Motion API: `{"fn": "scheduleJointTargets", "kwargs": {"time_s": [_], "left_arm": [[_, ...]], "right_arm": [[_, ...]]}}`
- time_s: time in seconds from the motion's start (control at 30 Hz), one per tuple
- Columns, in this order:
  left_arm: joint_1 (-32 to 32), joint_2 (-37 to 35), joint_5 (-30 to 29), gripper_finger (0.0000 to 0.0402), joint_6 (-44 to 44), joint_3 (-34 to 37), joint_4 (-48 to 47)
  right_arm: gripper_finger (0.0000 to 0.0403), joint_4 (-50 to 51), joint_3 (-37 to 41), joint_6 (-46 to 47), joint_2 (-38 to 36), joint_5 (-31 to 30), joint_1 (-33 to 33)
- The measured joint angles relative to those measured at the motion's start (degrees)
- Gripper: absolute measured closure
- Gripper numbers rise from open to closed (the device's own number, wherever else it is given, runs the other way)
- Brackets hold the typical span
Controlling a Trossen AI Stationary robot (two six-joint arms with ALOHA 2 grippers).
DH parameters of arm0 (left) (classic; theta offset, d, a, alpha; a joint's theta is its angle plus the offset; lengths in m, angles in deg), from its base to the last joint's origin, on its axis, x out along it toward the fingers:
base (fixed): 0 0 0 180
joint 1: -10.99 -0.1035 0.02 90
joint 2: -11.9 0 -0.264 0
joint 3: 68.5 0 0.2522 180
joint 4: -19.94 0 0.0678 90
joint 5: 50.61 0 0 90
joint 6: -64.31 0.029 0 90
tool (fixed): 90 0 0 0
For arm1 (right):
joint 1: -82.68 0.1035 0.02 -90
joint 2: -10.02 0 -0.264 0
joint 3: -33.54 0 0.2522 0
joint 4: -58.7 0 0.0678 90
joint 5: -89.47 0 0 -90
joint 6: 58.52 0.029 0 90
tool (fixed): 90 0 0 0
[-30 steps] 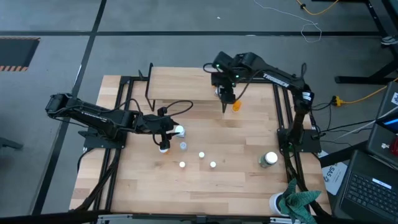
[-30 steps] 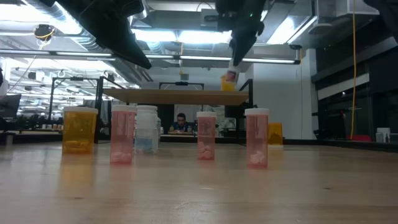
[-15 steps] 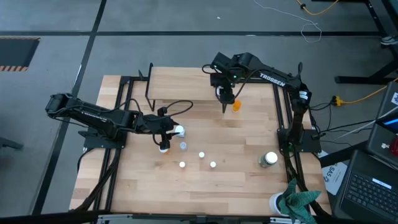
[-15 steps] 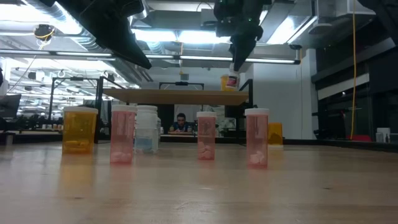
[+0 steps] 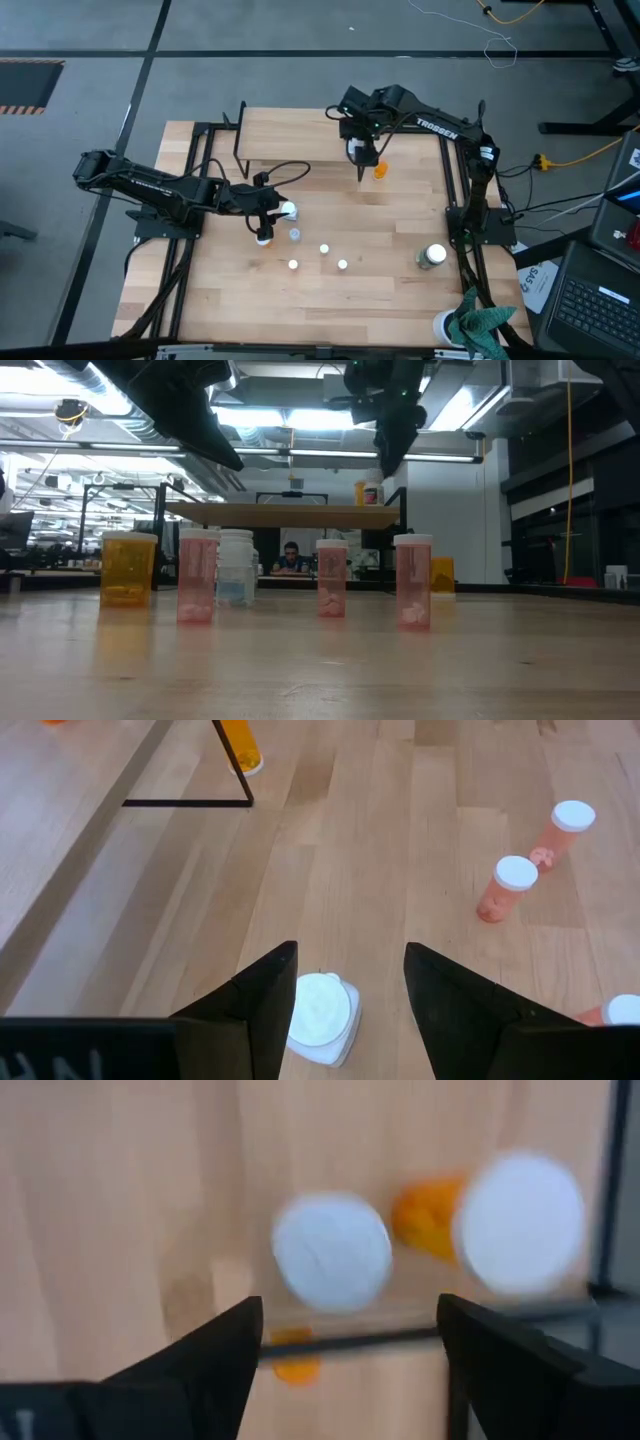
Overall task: Pick and place medicine bottles onto shelf by color
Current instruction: Put the top orange pill bottle on the shelf
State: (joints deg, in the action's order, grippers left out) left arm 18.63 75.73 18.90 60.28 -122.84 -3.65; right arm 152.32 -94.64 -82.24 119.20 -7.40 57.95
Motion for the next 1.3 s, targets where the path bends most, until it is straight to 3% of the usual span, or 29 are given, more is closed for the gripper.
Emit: {"fn": "scheduleJointTargets", "kwargs": {"time_s": [0.13,0.27,0.37,0.47,0.67,0.77,1.07,1.3], "left_arm": [[0.01,0.0,0.0,0.0221,0.08,0.0,0.01],[0.0,0.0,-0.02,0.0221,0.07,0.0,0.02],[0.02,0.0,-0.01,0.0221,0.04,0.0,0.01],[0.02,0.0,0.0,0.0221,-0.3,0.0,0.0],[0.02,0.0,0.0,0.0221,-0.3,0.0,0.0],[0.02,0.0,0.0,0.0221,-0.38,0.0,0.0],[0.02,0.0,0.0,0.0221,-0.37,0.0,0.0],[0.02,0.0,0.0,0.0221,-0.35,-0.02,-0.01]], "right_arm": [[0.0101,6.8,-4.07,1.93,-0.11,-5.35,0.26],[0.01,9.95,-6.78,5.4,-0.91,-3.13,-0.04],[0.01,10.2,-4.95,5.53,-3.28,1.96,-1.29],[0.0099,10.34,-0.65,6.8,-7.01,2.79,-2.8],[0.0099,3.2,13.43,16.99,-15.66,3.37,-4.74],[0.0099,-5.31,23.61,22.88,-20.19,3.56,-4.35],[0.0099,-35.02,54.22,27.77,-30.04,3.19,-1.91],[0.0099,-49.92,68.9,28.07,-30.99,-8.08,-1.68]]}}
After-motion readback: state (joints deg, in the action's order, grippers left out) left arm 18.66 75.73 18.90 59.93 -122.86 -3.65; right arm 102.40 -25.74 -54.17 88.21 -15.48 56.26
